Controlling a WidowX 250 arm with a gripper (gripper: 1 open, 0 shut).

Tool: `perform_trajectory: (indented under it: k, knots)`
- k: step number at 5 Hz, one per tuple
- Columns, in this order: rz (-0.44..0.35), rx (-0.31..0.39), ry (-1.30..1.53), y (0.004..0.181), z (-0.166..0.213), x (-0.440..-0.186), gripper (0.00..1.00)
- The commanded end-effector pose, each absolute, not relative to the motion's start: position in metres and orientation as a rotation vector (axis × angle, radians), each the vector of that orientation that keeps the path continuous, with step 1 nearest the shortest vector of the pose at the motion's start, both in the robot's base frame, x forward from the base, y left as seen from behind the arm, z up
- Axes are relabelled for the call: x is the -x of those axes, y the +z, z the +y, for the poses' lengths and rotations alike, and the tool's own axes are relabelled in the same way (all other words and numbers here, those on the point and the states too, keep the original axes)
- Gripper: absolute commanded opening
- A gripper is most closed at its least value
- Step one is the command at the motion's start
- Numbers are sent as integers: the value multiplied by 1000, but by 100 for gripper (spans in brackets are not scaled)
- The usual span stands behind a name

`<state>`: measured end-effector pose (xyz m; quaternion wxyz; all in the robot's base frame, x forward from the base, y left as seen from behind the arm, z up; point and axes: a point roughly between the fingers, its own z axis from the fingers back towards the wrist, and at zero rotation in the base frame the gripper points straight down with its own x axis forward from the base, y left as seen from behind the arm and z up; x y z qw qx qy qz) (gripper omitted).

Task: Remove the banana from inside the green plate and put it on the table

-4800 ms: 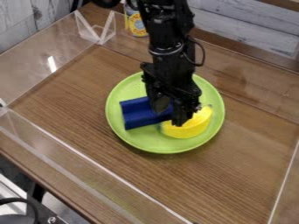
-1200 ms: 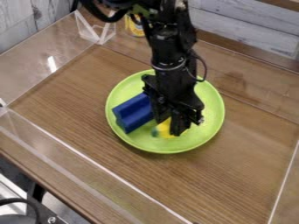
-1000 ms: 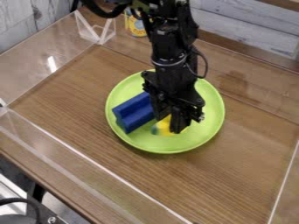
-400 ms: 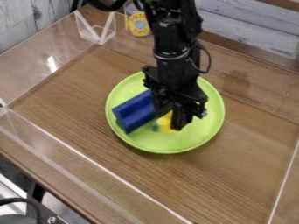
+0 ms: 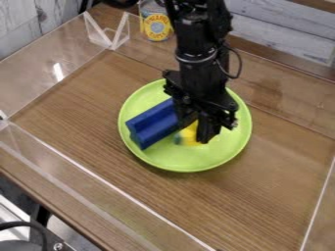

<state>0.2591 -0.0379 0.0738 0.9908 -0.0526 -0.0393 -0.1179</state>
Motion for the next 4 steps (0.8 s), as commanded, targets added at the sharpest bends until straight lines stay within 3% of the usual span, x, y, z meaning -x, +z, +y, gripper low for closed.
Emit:
perform_trajectory:
  k: [1,4]
  knots:
    - [-157,106,-235,96,-44,-265,0]
    - [-175,139,-227,101,-66,-252,0]
